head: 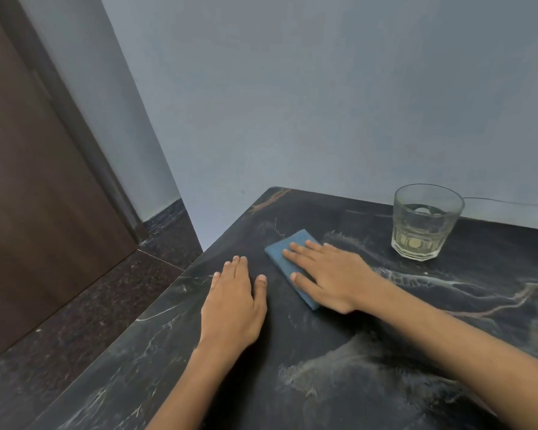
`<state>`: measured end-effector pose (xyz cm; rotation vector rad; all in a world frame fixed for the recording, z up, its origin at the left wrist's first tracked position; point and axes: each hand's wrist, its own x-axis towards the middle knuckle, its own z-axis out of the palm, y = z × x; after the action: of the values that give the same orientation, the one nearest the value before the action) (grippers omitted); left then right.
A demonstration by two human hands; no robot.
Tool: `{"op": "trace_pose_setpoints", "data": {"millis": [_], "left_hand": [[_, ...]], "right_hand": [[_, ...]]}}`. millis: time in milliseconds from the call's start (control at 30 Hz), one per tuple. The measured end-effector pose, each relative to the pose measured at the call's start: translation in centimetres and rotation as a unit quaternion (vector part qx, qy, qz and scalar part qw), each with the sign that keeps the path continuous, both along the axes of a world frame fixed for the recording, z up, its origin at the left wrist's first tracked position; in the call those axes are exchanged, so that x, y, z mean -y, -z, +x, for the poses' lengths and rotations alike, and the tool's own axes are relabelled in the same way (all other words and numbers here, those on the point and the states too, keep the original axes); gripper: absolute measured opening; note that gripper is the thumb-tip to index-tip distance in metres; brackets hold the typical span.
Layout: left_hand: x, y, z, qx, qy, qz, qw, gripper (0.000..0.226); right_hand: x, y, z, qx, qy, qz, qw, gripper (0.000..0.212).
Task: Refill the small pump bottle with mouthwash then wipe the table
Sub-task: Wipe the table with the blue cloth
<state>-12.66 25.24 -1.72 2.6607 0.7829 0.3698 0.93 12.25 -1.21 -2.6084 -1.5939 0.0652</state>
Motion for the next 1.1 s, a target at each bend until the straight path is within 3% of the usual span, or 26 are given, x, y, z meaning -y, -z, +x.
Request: {"op": "trace_pose_setpoints", "data": {"millis": [167,433,533,667,800,967,1100], "left_hand": [[-0.8,0.2,2.0,-0.012,0.02,0.007,1.0,0.057],[-0.6,0.4,3.0,-0.005,0.005,-0.035,0.999,0.057],[0.1,-0.1,2.7,-0.016,0.002,-0.054,0.998,0.056],[1.5,-1.0,1.6,-0.02,0.003,-0.06,0.998,0.055],[3.3,-2.1,0.0,0.011,0.023,-0.055,0.998,0.054],[5.3,-3.2,-0.8,0.008,0.022,-0.074,0.997,0.054],[5.0,-2.9,0.1,0.032,0.039,-0.071,0.996,0.046]], "right_hand": [[-5.7,-0.3,7.3,-0.019,0.139,-0.018,0.99,0.055],[-16.5,-0.9,10.8,-0.034,0.237,-0.048,0.97,0.061],[-16.4,-1.0,9.5,0.0,0.2,-0.036,0.979,0.06],[-12.1,-0.6,5.4,-0.092,0.052,0.06,0.993,0.052],[-5.6,-0.3,0.7,-0.102,-0.046,0.038,0.993,0.05],[0.7,-0.4,-1.7,-0.071,-0.033,0.055,0.995,0.05],[-2.1,0.0,-0.9,-0.055,-0.027,0.039,0.997,0.049]]}}
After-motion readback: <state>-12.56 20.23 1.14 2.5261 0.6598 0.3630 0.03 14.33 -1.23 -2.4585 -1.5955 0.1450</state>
